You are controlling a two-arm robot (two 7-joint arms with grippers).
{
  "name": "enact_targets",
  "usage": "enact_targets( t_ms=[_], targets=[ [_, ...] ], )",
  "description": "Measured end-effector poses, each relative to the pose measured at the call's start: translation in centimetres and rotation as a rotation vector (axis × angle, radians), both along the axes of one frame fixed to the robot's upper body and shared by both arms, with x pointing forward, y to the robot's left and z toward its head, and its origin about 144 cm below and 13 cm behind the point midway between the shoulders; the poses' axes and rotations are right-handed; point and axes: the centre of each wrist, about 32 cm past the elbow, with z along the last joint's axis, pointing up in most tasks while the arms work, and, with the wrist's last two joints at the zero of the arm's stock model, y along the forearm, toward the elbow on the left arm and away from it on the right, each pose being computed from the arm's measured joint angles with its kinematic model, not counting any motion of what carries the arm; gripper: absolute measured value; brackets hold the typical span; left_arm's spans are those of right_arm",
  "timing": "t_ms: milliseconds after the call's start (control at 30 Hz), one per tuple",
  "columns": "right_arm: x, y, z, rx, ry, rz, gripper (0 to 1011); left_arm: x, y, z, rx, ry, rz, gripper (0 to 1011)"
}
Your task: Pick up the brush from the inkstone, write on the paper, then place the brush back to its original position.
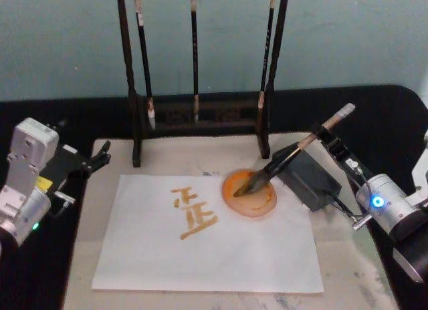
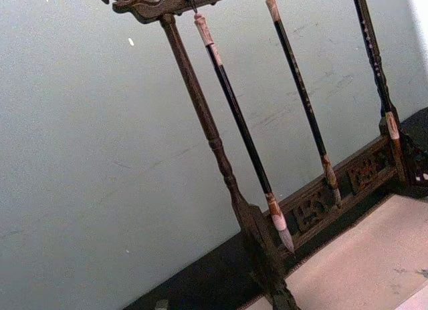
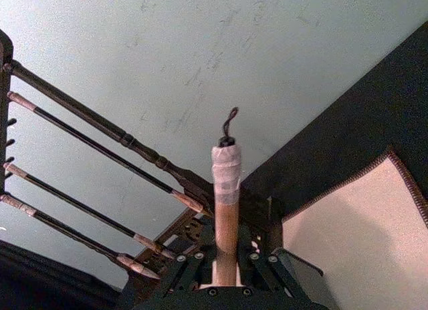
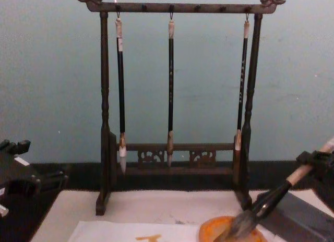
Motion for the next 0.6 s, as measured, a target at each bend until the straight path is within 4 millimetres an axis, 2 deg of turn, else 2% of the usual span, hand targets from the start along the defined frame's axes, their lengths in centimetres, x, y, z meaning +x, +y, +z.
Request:
enact_targets(
  t_ms=[67, 133, 200, 233, 433, 467, 567, 600],
  targets=[
    [0.00, 0.01, 0.00, 0.000, 0.000, 0.000, 228, 0.00, 0.00, 0.00, 0.000, 0.000, 0.000, 1010],
    [0.00, 0.01, 0.01, 0.001, 0.000, 0.000, 328, 0.00, 0.00, 0.00, 0.000, 0.000, 0.000, 1010],
    [0.00, 0.01, 0.00, 0.001, 0.000, 0.001, 363, 0.00, 0.00, 0.00, 0.000, 0.000, 0.000, 1010],
    [-0.01, 0.01, 0.00, 0.001, 0.000, 0.001, 421, 0.00, 0.00, 0.00, 0.000, 0.000, 0.000, 1010],
    [-0.01, 0.01, 0.00, 0.002, 0.000, 0.001, 591, 0.00, 0.00, 0.00, 0.000, 0.000, 0.000, 1010],
    [-0.01, 0.01, 0.00, 0.002, 0.000, 0.001, 650, 0.00, 0.00, 0.00, 0.000, 0.000, 0.000, 1010],
    [-0.01, 0.00, 0.00, 0.002, 0.000, 0.001, 706, 0.00, 0.00, 0.00, 0.000, 0.000, 0.000, 1010],
    [-0.01, 0.00, 0.00, 0.002, 0.000, 0.001, 762, 0.00, 0.00, 0.00, 0.000, 0.000, 0.000, 1010]
  ],
)
